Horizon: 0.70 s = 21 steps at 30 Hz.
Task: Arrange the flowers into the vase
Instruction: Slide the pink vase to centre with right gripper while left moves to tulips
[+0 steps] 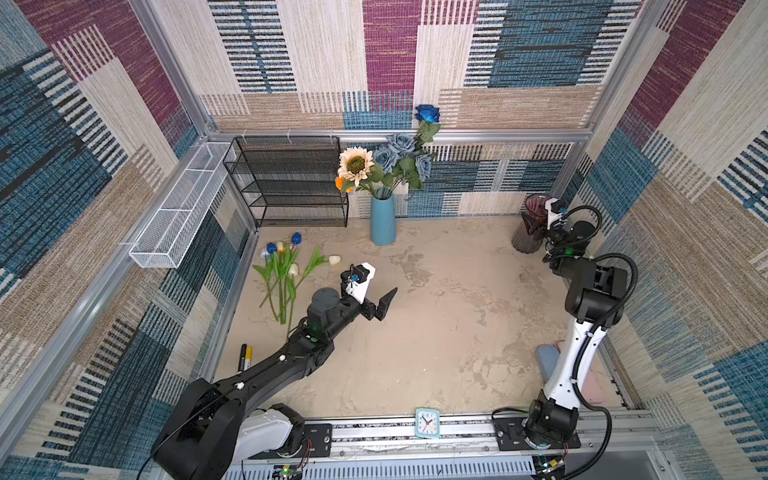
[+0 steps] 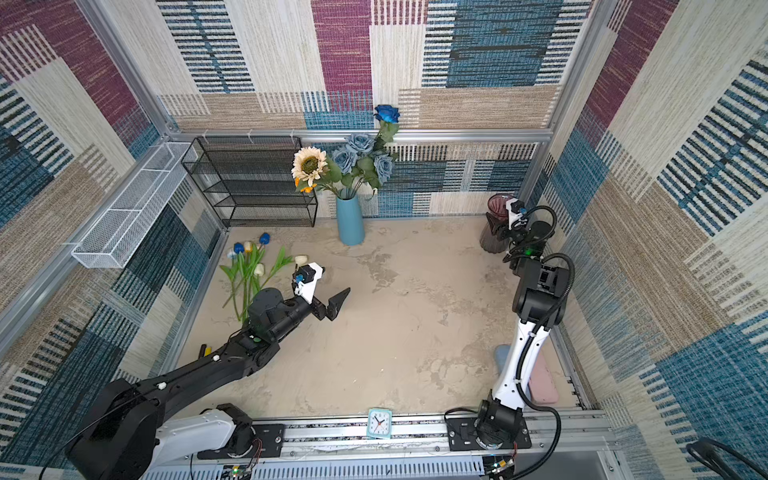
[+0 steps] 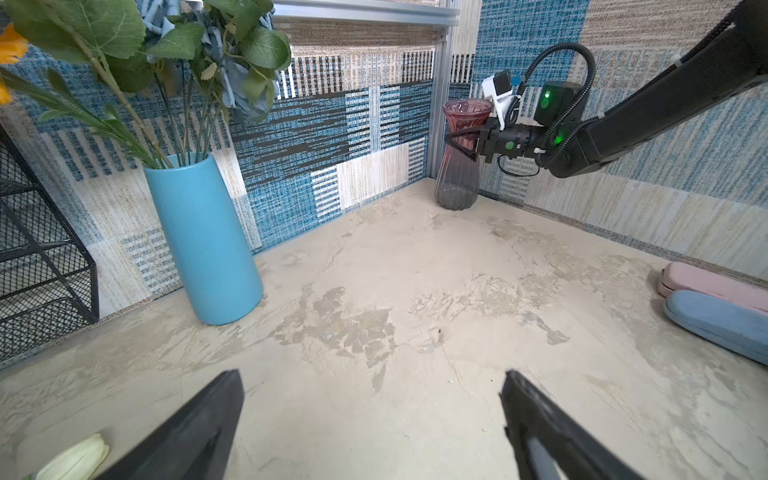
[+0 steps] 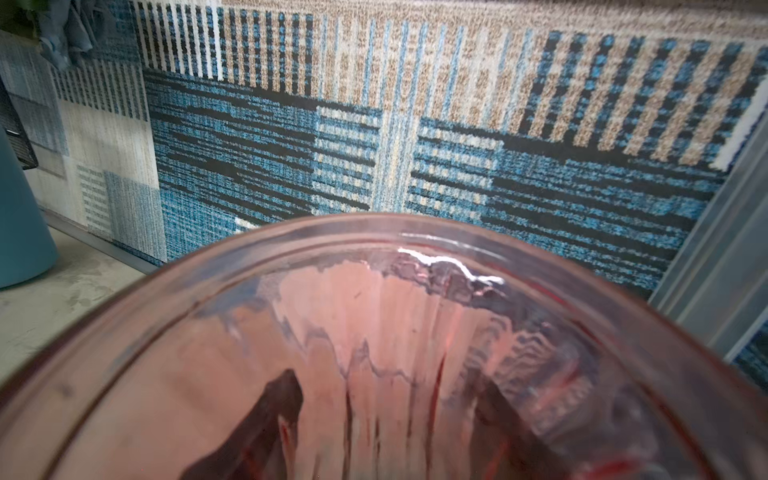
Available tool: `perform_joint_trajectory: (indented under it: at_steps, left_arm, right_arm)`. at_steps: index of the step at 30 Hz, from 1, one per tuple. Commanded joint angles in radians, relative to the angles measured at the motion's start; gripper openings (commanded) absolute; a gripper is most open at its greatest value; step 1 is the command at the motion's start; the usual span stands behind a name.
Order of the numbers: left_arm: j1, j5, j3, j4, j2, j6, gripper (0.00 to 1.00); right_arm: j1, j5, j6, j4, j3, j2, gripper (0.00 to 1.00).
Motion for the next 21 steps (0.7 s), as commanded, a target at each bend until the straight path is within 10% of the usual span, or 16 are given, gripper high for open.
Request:
perform_joint_trajectory:
  at_steps: [1, 11, 21]
  left_arm:
    - [0.002, -0.071, -0.009, 0.009, -0.015, 0.031, 1.0]
    - [0.052, -0.223, 0.024, -0.129, -0.064, 0.012, 1.0]
    - [0.316, -0.262, 0.218, -0.52, 0.011, -0.18, 0.93]
  right_arm:
    - [0.001, -0.02, 0.017, 0.106, -0.049, -0.042, 0.54]
    - [0.068, -0.088, 0.109, 0.242, -0.33, -0.297, 0.28]
    - [0.553, 0.041, 0.082, 0.31, -0.767, -0.717, 0.25]
